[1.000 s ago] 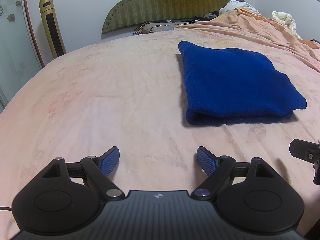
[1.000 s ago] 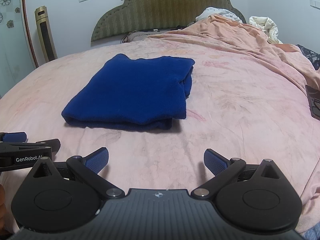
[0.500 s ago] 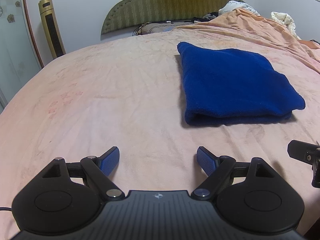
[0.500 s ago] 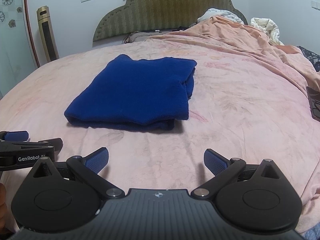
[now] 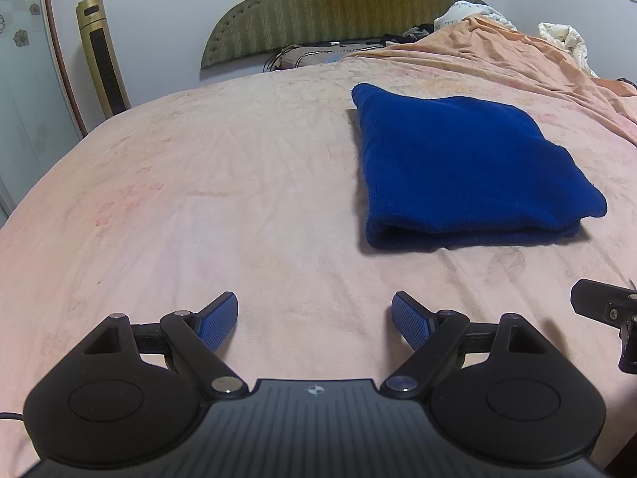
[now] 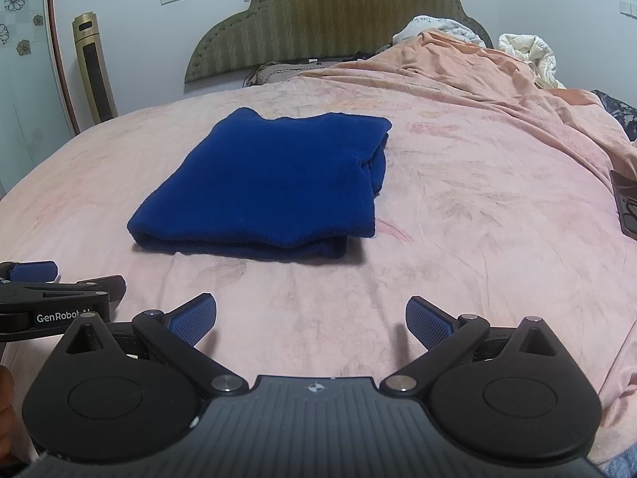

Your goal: Fold small clothes

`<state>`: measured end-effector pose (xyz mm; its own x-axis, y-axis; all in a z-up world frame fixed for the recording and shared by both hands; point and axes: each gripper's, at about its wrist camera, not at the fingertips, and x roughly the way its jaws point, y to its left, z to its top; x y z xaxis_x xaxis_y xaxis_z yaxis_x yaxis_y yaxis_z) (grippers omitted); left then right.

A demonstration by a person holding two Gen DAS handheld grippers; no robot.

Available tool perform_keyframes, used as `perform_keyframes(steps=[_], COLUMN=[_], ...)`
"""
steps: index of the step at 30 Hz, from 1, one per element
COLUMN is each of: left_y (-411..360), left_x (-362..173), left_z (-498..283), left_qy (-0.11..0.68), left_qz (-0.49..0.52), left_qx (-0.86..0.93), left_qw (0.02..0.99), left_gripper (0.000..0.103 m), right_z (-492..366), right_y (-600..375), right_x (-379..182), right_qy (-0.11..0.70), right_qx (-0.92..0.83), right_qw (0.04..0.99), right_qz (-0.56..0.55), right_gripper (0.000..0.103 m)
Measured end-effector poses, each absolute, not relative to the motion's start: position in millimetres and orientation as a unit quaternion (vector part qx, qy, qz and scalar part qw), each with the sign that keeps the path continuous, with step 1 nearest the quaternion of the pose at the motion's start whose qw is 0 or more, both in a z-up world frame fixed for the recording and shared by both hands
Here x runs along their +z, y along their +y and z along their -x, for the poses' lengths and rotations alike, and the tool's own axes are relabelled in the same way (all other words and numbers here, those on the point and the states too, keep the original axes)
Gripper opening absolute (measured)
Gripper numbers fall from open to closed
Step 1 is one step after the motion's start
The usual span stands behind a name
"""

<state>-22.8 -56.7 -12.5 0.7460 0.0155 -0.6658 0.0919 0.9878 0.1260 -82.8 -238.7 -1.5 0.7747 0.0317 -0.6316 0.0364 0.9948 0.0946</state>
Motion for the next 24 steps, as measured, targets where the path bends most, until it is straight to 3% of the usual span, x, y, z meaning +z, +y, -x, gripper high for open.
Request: perform_keyframes(steps=[24], left_y=[-57.4], left_x=[-10.6], left_z=[21.9], left_qy=[0.360], left_qz=[-0.071], left_qx=[-0.026], left_qw=[0.930], left_gripper=[0.085], right_z=[83.3], right_y=[-236.0], right_x=[0.2], right_qy=[0.334], right_qx=[0.005], right_qw=[0.941], right_qz=[-0.049], right_gripper=[0.103])
